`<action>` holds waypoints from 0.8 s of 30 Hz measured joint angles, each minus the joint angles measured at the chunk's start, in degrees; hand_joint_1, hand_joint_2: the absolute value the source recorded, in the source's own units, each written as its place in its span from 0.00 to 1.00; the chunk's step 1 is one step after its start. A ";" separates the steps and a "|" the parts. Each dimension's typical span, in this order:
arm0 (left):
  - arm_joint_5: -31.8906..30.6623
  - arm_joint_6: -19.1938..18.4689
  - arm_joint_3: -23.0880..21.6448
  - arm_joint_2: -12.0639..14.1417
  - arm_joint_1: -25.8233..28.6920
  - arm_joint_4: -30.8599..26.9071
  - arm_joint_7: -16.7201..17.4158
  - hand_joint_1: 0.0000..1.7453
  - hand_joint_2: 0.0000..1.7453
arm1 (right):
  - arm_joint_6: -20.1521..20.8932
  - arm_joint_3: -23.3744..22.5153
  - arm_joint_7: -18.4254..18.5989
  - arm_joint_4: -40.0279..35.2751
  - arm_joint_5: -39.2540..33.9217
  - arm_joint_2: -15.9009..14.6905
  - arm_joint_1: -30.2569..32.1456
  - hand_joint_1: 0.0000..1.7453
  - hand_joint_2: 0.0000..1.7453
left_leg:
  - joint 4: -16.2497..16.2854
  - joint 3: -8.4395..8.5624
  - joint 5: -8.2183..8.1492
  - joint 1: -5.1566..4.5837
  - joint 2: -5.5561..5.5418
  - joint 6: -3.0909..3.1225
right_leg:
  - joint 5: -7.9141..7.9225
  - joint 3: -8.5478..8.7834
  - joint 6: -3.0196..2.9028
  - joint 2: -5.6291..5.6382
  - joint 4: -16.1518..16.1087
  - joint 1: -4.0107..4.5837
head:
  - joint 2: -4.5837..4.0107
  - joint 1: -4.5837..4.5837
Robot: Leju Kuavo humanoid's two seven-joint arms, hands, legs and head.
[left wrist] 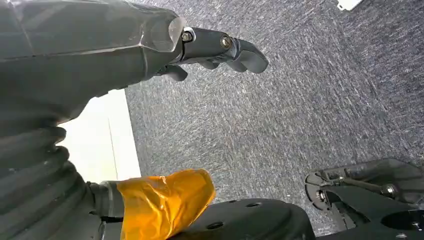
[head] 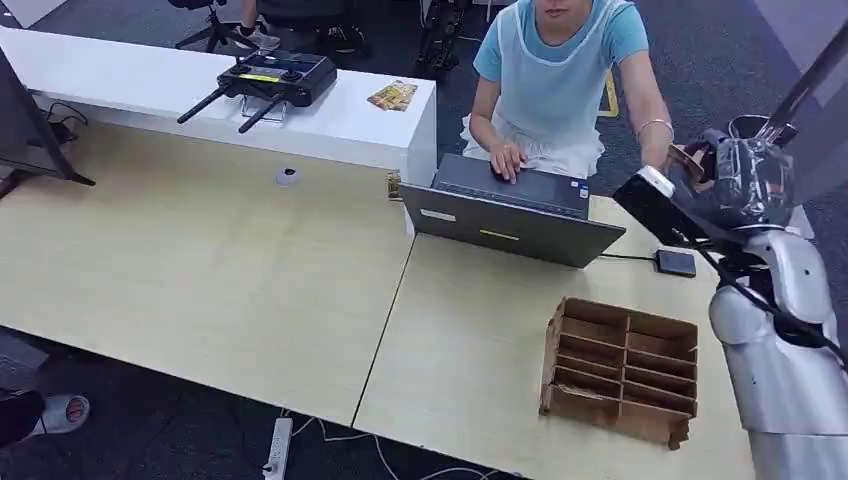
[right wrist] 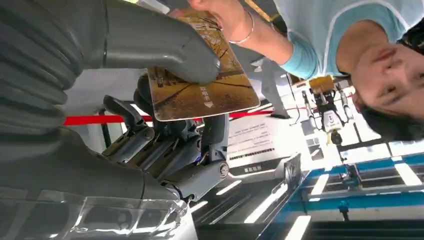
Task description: Pass the card to the sensor for recognition and then transmit it.
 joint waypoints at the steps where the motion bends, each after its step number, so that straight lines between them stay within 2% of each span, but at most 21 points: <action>1: 0.00 -0.04 -0.22 0.00 -0.01 0.00 0.07 0.00 1.00 | -0.11 0.44 0.33 1.51 0.30 0.37 -0.75 1.00 1.00 | 0.00 0.01 0.00 0.00 0.00 0.00 | 0.00 0.00 0.00 0.00 0.00 0.00 | 0.00 0.00; 4: -0.02 -0.13 -0.40 0.02 -0.02 0.00 0.07 0.00 1.00 | -1.12 1.07 0.79 4.98 0.83 1.60 -1.84 0.97 1.00 | 0.00 0.00 0.00 0.00 -0.01 0.00 | 0.00 0.00 0.00 -0.01 -0.01 0.00 | 0.00 0.00; 15: -0.02 -0.13 -1.03 0.02 -0.03 0.00 0.26 0.00 1.00 | -3.67 2.19 1.49 13.94 2.36 3.98 -3.42 1.00 1.00 | 0.00 0.00 0.00 0.00 -0.02 0.00 | 0.00 0.00 0.00 -0.01 -0.03 0.00 | 0.00 0.00; 16: -0.02 -0.11 -1.14 0.02 -0.03 0.00 0.33 0.00 1.00 | -3.71 2.19 1.66 14.66 2.64 4.09 -3.53 0.87 1.00 | 0.01 0.00 0.00 0.00 -0.02 0.00 | 0.00 0.00 0.00 -0.01 -0.02 0.00 | 0.00 0.00; 19: -0.02 0.07 -1.31 0.02 -0.04 0.00 0.66 0.00 1.00 | -4.46 2.19 2.36 16.52 4.13 4.24 -3.73 0.77 1.00 | 0.01 0.00 0.00 0.00 -0.01 0.00 | 0.00 0.00 0.00 0.00 -0.03 0.00 | 0.02 0.00; 20: -0.02 0.09 -1.49 0.00 -0.03 0.00 0.68 0.00 1.00 | -4.85 2.19 2.49 17.25 4.59 4.31 -3.87 0.44 1.00 | 0.01 0.00 0.00 0.00 -0.01 0.00 | 0.00 0.00 0.00 0.00 -0.03 0.00 | 0.00 0.00; 21: -0.02 0.09 -1.62 0.00 -0.03 0.00 0.68 0.00 1.00 | -5.33 2.19 2.65 17.74 4.90 4.33 -3.95 0.41 1.00 | 0.01 0.00 0.00 0.00 -0.01 0.00 | 0.00 0.00 0.00 -0.01 -0.03 0.00 | 0.02 0.00; 22: -0.02 0.11 -1.69 -0.04 -0.03 0.00 0.70 0.00 1.00 | -5.83 2.19 2.69 18.22 5.24 4.33 -3.97 0.27 1.00 | 0.01 0.00 0.00 0.00 -0.02 0.00 | 0.00 0.00 0.00 -0.01 -0.03 0.00 | 0.00 0.00; 24: -0.02 0.13 -1.71 -0.04 -0.03 0.00 0.74 0.00 1.00 | -6.62 2.19 2.73 18.96 5.71 4.33 -4.05 0.31 1.00 | 0.01 0.01 0.00 0.00 -0.01 0.00 | 0.00 0.00 0.00 0.00 -0.03 0.00 | 0.00 0.00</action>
